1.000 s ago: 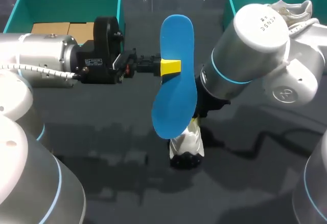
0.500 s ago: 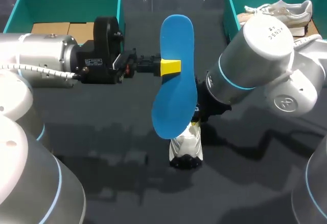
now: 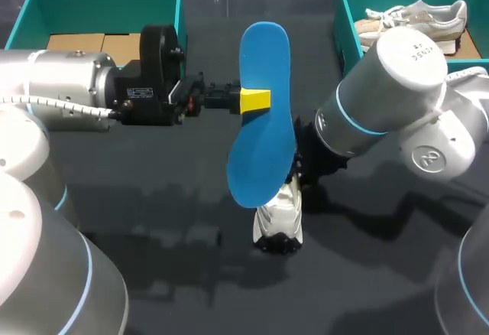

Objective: Take the shoe out of the shoebox, open the shoe tongue, remove and reinsert the insole, then place the shoe into the shoebox

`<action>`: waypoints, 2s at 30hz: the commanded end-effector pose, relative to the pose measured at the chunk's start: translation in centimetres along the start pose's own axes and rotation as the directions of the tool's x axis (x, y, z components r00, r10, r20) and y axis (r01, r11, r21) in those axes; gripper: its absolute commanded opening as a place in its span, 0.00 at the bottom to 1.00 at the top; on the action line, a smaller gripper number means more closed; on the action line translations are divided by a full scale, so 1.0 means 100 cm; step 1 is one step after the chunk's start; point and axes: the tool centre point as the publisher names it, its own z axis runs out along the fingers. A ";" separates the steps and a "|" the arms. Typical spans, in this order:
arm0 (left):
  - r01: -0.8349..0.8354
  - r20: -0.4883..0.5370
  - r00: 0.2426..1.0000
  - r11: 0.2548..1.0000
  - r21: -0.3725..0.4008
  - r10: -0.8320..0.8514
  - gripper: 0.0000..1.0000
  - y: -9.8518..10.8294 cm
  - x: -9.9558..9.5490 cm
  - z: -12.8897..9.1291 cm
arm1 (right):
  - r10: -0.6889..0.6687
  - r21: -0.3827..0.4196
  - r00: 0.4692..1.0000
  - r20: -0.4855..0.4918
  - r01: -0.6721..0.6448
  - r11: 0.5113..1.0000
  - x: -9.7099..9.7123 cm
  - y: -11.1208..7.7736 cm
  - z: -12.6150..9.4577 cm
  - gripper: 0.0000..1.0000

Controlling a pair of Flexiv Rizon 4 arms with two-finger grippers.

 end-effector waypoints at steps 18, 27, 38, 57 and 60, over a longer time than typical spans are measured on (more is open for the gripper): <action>0.000 0.002 1.000 1.000 0.003 0.000 0.00 0.001 0.000 0.002 | 0.067 0.075 0.974 -0.216 -0.052 0.996 -0.019 0.004 -0.061 1.00; 0.000 0.002 1.000 1.000 0.003 0.000 0.00 0.001 0.000 0.002 | 0.069 0.076 0.875 -0.480 -0.037 0.996 -0.028 0.012 -0.130 1.00; 0.000 0.002 1.000 1.000 0.003 0.000 0.00 0.001 0.000 0.002 | 0.050 0.108 0.832 -0.552 0.012 0.994 -0.030 0.015 -0.141 1.00; -0.663 -0.016 0.749 0.748 -0.036 0.663 0.00 -0.015 -0.041 -0.004 | 0.066 0.095 0.690 -0.721 0.003 0.996 -0.019 0.037 -0.179 1.00; -0.771 -0.045 0.633 0.625 -0.121 0.773 0.00 -0.012 -0.049 -0.007 | 0.064 0.088 0.660 -0.748 0.003 0.996 -0.018 0.041 -0.181 1.00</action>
